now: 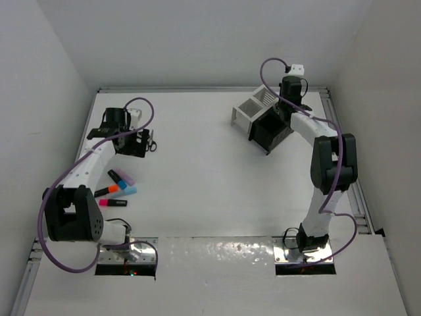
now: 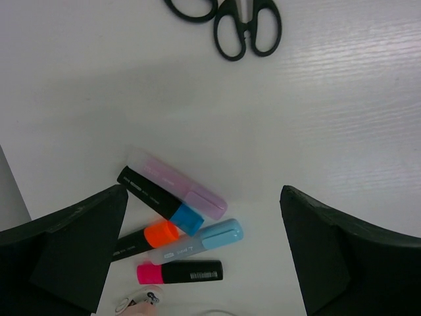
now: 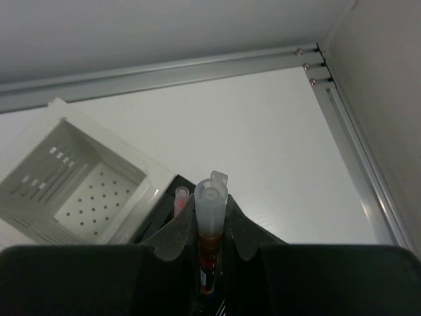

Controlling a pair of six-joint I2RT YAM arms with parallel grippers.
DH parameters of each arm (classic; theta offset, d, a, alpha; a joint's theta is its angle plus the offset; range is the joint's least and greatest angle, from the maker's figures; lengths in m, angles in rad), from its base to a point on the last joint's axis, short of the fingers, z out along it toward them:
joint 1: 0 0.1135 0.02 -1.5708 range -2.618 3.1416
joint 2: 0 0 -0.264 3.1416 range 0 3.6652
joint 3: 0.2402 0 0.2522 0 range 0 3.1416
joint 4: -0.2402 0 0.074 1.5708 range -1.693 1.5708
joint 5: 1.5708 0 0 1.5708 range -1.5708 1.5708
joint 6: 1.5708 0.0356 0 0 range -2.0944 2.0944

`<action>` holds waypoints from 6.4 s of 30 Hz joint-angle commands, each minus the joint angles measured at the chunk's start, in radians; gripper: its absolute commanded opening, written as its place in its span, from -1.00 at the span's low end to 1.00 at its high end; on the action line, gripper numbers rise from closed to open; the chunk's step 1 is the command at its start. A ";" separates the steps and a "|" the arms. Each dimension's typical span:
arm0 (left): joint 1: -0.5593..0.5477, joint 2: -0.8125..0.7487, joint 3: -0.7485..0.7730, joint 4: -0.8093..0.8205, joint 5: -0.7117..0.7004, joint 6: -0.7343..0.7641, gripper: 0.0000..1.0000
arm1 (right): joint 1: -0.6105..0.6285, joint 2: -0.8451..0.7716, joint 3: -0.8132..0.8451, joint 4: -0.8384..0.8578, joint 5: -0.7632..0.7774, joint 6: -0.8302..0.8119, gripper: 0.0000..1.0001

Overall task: Sort the stationery into containers
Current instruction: Place the pen in the storage box, then pick up the pen from the center of the board, then place the pen in the storage box.

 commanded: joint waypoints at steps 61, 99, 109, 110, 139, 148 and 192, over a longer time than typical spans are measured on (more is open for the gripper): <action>0.202 0.111 -0.081 -0.035 0.209 0.927 0.27 | 0.565 -0.587 -0.611 -0.050 -0.225 0.200 0.02; 0.167 0.320 0.029 -0.233 0.201 1.711 0.03 | 0.565 -0.656 -0.681 -0.107 -0.149 0.223 0.07; 0.158 0.357 -0.092 -0.176 0.114 1.687 -0.06 | 0.565 -0.676 -0.695 -0.119 -0.132 0.214 0.08; 0.161 0.363 -0.092 -0.171 0.115 1.677 -0.08 | 0.565 -0.676 -0.694 -0.121 -0.130 0.214 0.08; 0.009 0.182 0.137 -0.113 0.804 0.960 -1.00 | 0.508 -0.717 -0.591 -0.044 -0.295 0.427 0.13; -0.156 0.121 0.210 0.085 0.575 0.325 -1.00 | 0.557 -0.506 -0.398 0.217 -0.449 0.623 0.18; -0.238 0.076 0.289 0.031 0.404 0.140 0.99 | 0.507 -0.275 -0.272 0.265 -0.356 0.509 -1.00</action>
